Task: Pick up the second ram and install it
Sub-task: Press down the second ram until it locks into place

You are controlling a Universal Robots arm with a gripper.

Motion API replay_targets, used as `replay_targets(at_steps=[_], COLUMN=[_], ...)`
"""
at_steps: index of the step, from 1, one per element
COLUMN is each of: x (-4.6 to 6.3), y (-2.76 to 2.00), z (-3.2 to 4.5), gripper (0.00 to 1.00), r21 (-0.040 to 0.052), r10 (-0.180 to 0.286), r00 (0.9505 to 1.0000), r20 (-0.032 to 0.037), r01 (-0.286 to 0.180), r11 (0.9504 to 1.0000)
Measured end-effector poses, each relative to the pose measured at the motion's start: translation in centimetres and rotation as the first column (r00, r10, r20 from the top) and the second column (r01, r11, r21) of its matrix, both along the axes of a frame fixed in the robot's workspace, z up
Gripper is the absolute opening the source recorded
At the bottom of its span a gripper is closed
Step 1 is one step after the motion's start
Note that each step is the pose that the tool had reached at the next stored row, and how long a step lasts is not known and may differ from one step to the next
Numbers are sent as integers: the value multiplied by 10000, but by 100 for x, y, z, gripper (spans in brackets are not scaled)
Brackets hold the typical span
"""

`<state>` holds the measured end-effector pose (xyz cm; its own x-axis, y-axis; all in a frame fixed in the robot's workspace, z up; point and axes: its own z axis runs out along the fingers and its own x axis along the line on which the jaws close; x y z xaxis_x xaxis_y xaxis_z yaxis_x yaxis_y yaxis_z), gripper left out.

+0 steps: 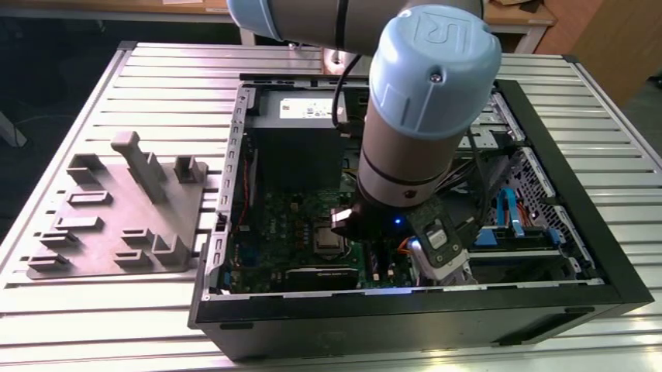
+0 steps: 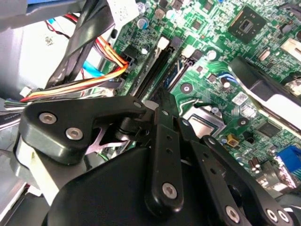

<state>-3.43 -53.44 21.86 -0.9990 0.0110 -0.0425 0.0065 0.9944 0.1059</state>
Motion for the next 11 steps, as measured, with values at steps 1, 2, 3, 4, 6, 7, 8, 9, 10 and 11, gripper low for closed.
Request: replay_targets(at_steps=[1, 2, 3, 4, 6, 7, 8, 9, 10, 11], x=[0, 0, 0, 0, 0, 0, 0, 0, 0, 0], y=[0, 0, 0, 1, 1, 1, 0, -1, 0, 0], z=[-4, -5, -5, -7, -7, -10, -17, -19, -19, -19], gripper=[10, 10, 10, 10, 10, 10, 10, 10, 10, 10], r21=[2, 2, 3, 6, 9, 9, 9, 7, 8, 7], r10=[0, 0, 0, 0, 0, 0, 0, -1, -1, -1], r00=[10000, 10000, 10000, 10000, 10000, 10000, 10000, 10000, 10000, 10000], r20=[0, 0, 0, 1, 2, 2, 1, 1, 1, 1], r01=[0, 0, 0, 0, 0, 0, 0, 1, 1, 1], r11=[10000, 10000, 10000, 10000, 10000, 10000, 10000, 10000, 10000, 10000])
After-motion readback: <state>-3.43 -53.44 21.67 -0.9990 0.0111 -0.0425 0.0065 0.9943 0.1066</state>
